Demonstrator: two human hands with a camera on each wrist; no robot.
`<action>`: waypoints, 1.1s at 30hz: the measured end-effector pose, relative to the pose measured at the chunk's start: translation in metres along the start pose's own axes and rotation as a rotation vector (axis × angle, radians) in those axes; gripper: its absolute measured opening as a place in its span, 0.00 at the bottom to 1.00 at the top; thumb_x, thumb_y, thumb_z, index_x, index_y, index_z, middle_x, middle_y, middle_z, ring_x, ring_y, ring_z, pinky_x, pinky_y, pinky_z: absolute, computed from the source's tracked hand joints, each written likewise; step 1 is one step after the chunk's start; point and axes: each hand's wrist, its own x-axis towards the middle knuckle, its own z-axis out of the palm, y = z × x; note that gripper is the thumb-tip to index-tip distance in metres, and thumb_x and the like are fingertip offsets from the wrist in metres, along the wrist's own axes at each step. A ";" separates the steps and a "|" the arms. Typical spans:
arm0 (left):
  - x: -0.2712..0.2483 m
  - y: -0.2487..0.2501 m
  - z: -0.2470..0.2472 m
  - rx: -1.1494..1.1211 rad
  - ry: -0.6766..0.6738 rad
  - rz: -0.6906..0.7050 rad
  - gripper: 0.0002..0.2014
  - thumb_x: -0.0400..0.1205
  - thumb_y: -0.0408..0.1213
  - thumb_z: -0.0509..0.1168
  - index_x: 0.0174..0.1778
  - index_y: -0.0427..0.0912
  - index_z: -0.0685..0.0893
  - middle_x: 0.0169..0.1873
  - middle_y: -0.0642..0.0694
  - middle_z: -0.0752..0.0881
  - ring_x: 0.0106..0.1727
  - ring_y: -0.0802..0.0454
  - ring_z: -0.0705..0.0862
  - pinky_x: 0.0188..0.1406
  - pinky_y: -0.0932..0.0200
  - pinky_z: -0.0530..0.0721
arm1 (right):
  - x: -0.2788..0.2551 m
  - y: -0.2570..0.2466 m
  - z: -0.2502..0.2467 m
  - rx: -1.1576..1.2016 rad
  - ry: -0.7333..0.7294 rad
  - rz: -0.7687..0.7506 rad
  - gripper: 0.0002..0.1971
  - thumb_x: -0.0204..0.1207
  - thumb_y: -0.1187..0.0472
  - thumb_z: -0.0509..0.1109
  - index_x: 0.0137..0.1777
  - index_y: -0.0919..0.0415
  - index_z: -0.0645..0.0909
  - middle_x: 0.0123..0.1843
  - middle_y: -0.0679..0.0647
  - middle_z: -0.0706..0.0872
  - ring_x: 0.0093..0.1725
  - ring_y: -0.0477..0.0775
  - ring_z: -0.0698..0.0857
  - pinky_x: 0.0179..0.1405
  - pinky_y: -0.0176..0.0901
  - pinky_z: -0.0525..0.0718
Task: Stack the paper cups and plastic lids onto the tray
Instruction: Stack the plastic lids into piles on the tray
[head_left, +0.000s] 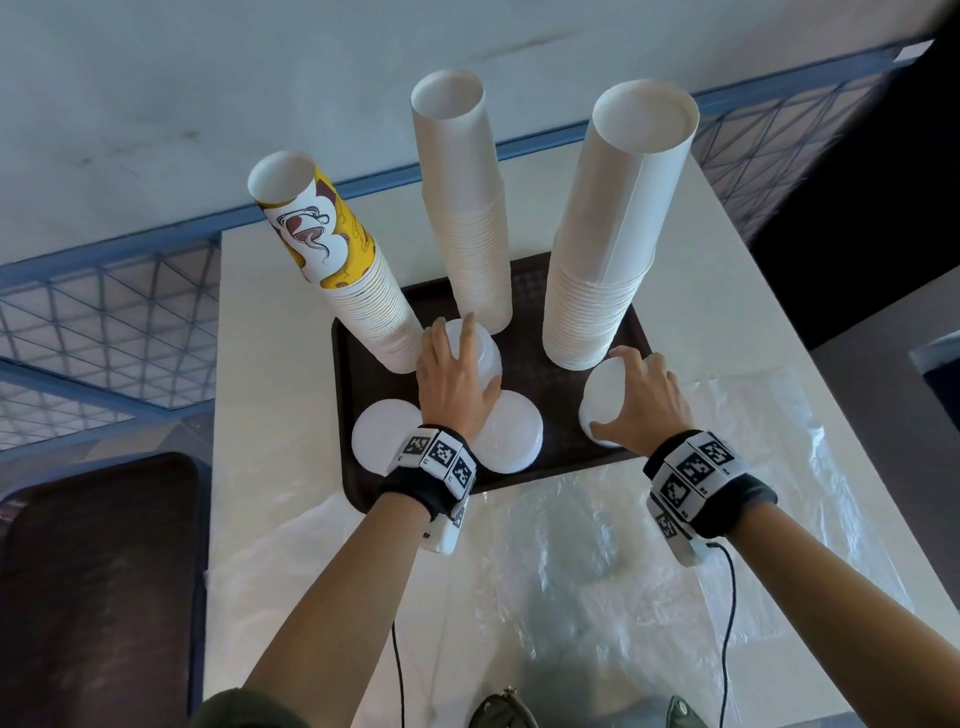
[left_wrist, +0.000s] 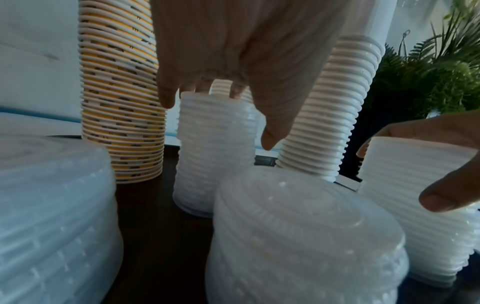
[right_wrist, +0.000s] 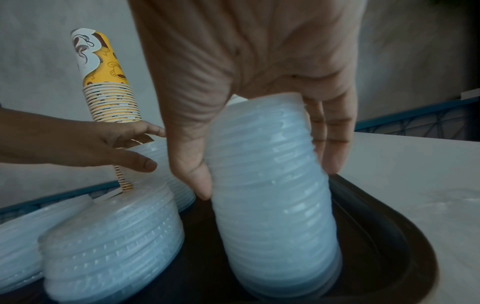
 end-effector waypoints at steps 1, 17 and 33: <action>0.000 -0.001 0.001 0.008 -0.004 0.006 0.39 0.76 0.45 0.69 0.80 0.43 0.58 0.77 0.31 0.60 0.78 0.34 0.61 0.74 0.40 0.69 | 0.000 0.000 0.000 -0.006 -0.007 -0.002 0.46 0.58 0.55 0.81 0.74 0.55 0.60 0.65 0.63 0.68 0.64 0.67 0.74 0.59 0.57 0.78; 0.002 -0.006 0.004 0.030 -0.062 0.049 0.38 0.79 0.42 0.66 0.82 0.43 0.52 0.78 0.30 0.56 0.78 0.32 0.59 0.73 0.42 0.70 | -0.003 0.014 -0.005 0.107 -0.042 -0.015 0.41 0.57 0.62 0.81 0.70 0.52 0.66 0.64 0.61 0.68 0.63 0.65 0.75 0.60 0.56 0.79; 0.003 -0.008 0.006 0.002 -0.053 0.055 0.41 0.77 0.41 0.69 0.81 0.44 0.53 0.77 0.31 0.58 0.77 0.33 0.59 0.72 0.44 0.71 | -0.005 0.008 0.001 0.027 0.032 -0.025 0.44 0.57 0.58 0.82 0.73 0.52 0.62 0.66 0.60 0.70 0.65 0.65 0.75 0.57 0.57 0.78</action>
